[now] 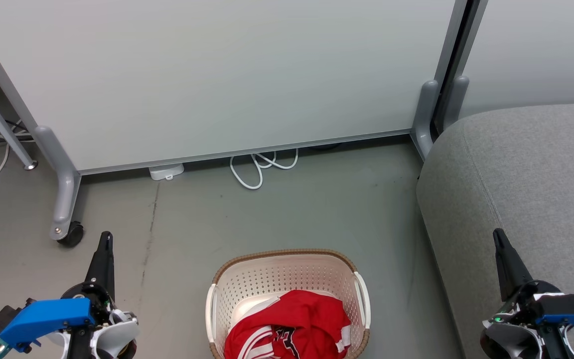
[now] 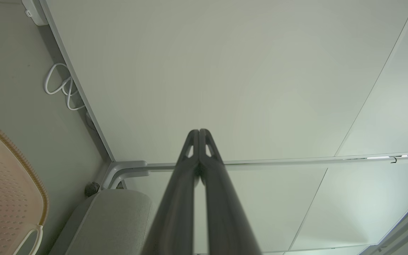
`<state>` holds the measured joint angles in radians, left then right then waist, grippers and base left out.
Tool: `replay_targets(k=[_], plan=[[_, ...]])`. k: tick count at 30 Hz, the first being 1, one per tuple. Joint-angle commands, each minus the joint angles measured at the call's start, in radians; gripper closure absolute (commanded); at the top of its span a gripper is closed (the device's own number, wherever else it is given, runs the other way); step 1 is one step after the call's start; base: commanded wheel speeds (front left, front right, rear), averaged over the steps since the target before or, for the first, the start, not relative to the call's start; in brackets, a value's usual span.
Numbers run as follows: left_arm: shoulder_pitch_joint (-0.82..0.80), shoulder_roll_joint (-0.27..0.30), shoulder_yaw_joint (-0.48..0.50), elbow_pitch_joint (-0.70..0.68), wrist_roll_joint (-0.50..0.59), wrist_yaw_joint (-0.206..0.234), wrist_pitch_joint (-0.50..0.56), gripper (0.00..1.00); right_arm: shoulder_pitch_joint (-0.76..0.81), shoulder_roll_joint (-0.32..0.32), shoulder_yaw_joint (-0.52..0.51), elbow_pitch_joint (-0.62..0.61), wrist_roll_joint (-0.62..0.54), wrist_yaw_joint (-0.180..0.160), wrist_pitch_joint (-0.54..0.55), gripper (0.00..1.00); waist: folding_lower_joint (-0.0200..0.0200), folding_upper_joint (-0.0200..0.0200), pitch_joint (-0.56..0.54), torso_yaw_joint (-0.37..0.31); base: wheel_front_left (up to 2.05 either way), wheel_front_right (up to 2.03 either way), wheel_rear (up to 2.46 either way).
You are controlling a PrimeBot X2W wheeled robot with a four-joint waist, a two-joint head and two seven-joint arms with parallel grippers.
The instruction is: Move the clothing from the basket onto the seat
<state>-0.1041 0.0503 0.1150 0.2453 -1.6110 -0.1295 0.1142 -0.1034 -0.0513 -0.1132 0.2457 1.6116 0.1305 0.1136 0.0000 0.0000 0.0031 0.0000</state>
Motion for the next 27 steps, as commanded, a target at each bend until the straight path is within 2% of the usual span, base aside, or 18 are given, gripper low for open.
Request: replay_targets(k=[1,6,7,19,27], plan=[[-0.009,-0.001,0.001,-0.004,-0.004,-0.002,0.003,1.00,-0.010,0.002,-0.001,-0.003,0.003,0.000,0.001,1.00,0.0000,0.0000,0.000,0.000,0.00,0.00,0.00],[0.000,0.000,0.000,0.000,0.000,0.000,0.000,1.00,0.000,0.000,0.000,0.000,0.000,0.000,0.000,1.00,0.0000,0.0000,0.000,0.000,0.00,0.00,0.00],[0.004,-0.001,-0.001,0.008,0.001,0.000,-0.002,0.00,0.005,0.000,0.001,0.006,0.000,0.000,-0.001,0.00,0.0000,0.0000,0.000,0.000,0.00,0.00,0.00],[0.026,-0.006,-0.037,0.028,0.019,0.000,-0.049,0.00,0.019,0.003,0.045,0.032,-0.026,-0.001,-0.047,0.00,0.0000,0.0000,0.000,-0.001,0.00,0.00,0.00],[0.018,-0.005,-0.060,0.030,0.104,0.000,-0.086,0.00,0.008,0.002,0.067,0.038,-0.087,-0.001,-0.085,0.00,0.0000,0.0000,0.000,-0.001,0.00,0.00,0.00]])
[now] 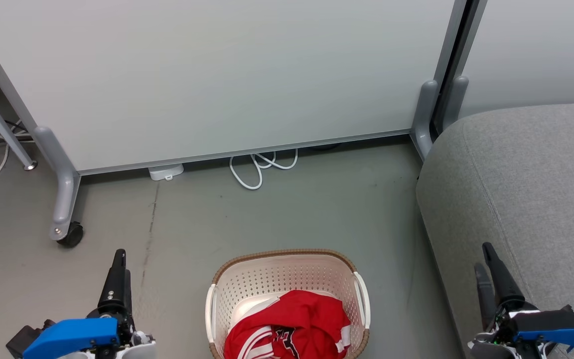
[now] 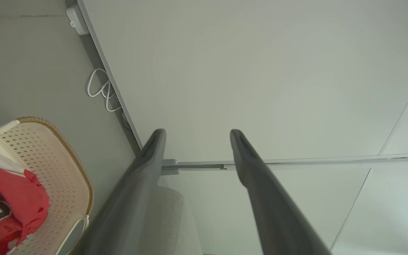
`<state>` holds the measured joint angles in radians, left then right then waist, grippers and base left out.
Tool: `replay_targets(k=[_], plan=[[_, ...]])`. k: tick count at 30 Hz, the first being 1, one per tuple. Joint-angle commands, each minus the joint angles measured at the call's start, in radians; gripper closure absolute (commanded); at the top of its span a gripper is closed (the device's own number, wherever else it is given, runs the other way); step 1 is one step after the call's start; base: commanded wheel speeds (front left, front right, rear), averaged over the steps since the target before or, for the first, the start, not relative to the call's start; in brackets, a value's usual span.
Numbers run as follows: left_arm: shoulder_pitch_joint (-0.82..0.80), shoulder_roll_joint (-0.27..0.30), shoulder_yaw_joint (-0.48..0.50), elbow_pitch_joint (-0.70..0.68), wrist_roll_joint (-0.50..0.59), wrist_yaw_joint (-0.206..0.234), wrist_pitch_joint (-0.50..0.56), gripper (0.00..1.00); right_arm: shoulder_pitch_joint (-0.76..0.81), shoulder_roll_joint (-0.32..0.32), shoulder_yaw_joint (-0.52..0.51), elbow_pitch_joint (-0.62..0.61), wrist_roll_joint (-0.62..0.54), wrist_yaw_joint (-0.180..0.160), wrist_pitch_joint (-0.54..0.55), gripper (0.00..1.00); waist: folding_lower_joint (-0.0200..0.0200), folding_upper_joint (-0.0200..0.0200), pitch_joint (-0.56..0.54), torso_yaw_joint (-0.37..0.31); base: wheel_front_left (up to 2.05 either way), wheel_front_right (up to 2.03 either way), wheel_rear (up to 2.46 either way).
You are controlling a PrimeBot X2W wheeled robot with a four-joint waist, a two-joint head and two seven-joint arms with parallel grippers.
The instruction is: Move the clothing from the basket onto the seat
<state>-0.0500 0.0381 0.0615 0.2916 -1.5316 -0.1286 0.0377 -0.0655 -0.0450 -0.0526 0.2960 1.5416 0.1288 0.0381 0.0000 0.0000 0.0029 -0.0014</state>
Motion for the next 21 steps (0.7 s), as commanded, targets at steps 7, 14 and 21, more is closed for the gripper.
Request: replay_targets(k=[7,14,21], plan=[[-0.038,0.008,-0.019,-0.015,0.116,-0.001,-0.035,0.00,-0.037,-0.004,0.019,-0.001,-0.118,0.001,-0.035,0.00,0.0000,0.0000,0.000,0.000,0.00,0.00,0.00],[-0.039,0.009,-0.032,-0.020,0.267,-0.001,-0.063,0.00,-0.043,-0.007,0.035,0.018,-0.315,0.001,-0.063,0.00,0.0000,0.0000,-0.002,-0.001,0.00,0.00,0.00],[-0.031,0.017,-0.059,-0.018,0.484,0.001,-0.089,0.00,-0.051,-0.005,0.037,0.024,-0.516,0.001,-0.089,0.00,0.0000,0.0000,-0.003,-0.002,0.00,0.00,0.00]])
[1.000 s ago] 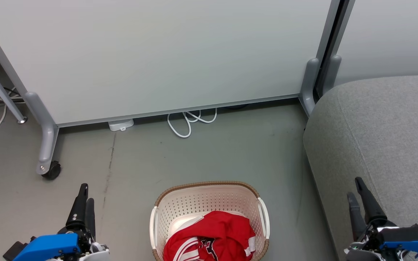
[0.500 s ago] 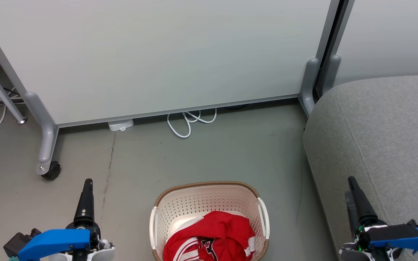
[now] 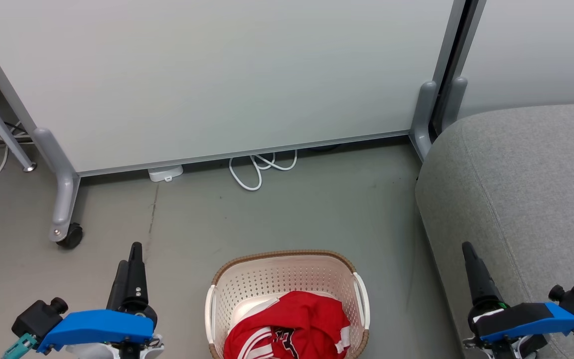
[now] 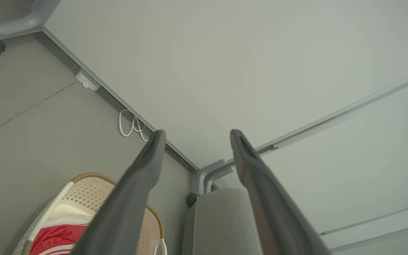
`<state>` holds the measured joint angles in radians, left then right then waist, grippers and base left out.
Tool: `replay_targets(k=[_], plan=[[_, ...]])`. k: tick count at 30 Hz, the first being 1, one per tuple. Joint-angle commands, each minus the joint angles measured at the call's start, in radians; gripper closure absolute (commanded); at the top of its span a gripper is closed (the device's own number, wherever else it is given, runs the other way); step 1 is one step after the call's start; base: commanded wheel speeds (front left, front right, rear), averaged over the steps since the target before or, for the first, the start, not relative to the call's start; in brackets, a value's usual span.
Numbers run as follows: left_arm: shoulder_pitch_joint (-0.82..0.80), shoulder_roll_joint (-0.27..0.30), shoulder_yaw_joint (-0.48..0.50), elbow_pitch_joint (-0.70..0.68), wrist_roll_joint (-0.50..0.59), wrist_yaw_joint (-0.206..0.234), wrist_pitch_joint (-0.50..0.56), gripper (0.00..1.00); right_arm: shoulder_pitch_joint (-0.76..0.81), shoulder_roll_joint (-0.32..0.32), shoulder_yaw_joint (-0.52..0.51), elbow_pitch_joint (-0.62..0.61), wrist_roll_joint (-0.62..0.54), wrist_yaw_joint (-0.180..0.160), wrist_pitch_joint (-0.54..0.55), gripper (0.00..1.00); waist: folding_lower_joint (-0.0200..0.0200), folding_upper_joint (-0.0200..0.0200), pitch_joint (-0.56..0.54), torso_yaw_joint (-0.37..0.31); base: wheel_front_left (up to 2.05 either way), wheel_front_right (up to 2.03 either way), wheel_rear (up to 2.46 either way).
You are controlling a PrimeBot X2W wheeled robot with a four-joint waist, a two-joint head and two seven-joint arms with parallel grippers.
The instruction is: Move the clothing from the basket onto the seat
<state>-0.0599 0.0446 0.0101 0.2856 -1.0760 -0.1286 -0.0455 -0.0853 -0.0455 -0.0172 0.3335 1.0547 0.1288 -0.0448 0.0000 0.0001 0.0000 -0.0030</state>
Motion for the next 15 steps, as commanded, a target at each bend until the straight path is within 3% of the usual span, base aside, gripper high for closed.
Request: replay_targets(k=[1,15], plan=[[-0.020,0.010,-0.011,-0.010,0.056,0.004,-0.010,0.00,-0.030,-0.005,0.001,-0.016,-0.053,0.001,-0.010,0.00,0.0000,-0.0001,0.000,0.000,0.00,0.00,0.00],[-0.013,0.021,-0.054,-0.010,0.333,0.016,-0.056,0.00,-0.027,-0.005,0.006,-0.020,-0.295,0.002,-0.057,0.00,0.0000,-0.0001,-0.002,0.002,0.00,0.00,0.00]])
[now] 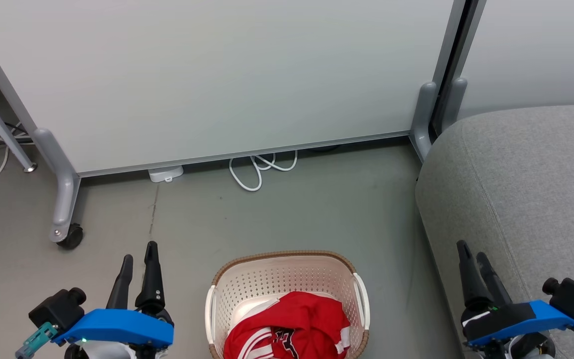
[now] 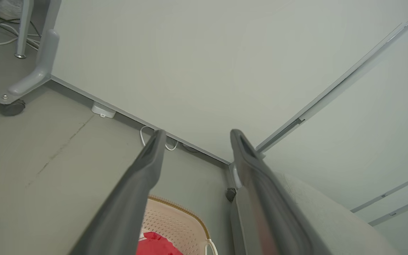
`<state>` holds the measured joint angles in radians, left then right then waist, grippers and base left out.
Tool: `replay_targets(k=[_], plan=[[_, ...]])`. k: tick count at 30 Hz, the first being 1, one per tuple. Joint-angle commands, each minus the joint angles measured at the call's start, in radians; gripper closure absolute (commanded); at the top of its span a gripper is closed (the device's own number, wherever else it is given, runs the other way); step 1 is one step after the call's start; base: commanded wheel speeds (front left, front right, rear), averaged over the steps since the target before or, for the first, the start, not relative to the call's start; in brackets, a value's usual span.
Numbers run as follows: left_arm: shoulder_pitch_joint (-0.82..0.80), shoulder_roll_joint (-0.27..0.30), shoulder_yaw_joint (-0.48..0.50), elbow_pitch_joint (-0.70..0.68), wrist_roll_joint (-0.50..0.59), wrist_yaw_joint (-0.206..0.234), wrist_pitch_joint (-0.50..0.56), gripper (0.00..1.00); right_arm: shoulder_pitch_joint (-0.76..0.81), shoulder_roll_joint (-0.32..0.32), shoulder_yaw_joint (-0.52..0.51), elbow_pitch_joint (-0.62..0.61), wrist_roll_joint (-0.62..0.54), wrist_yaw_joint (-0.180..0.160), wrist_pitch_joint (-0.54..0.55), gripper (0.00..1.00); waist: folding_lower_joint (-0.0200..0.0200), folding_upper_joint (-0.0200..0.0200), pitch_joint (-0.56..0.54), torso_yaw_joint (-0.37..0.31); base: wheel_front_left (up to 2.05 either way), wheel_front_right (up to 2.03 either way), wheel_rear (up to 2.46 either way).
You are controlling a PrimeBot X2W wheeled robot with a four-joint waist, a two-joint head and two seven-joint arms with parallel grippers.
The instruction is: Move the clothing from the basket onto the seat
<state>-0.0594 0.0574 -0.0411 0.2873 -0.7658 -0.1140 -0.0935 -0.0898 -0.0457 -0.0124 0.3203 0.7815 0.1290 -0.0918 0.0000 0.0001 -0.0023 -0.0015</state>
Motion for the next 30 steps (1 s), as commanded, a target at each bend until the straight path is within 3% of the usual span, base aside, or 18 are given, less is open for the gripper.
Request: replay_targets(k=[1,30], plan=[[-0.013,0.009,-0.005,-0.013,0.037,0.001,-0.011,0.00,-0.023,-0.005,0.001,-0.005,-0.036,0.001,-0.013,0.00,0.0000,-0.0001,0.000,0.001,0.00,0.00,0.00],[-0.013,0.015,-0.038,0.024,0.345,-0.010,-0.089,0.00,-0.038,-0.006,0.020,0.026,-0.351,0.002,-0.076,0.00,0.0000,-0.0001,-0.001,-0.001,0.00,0.00,0.00]])
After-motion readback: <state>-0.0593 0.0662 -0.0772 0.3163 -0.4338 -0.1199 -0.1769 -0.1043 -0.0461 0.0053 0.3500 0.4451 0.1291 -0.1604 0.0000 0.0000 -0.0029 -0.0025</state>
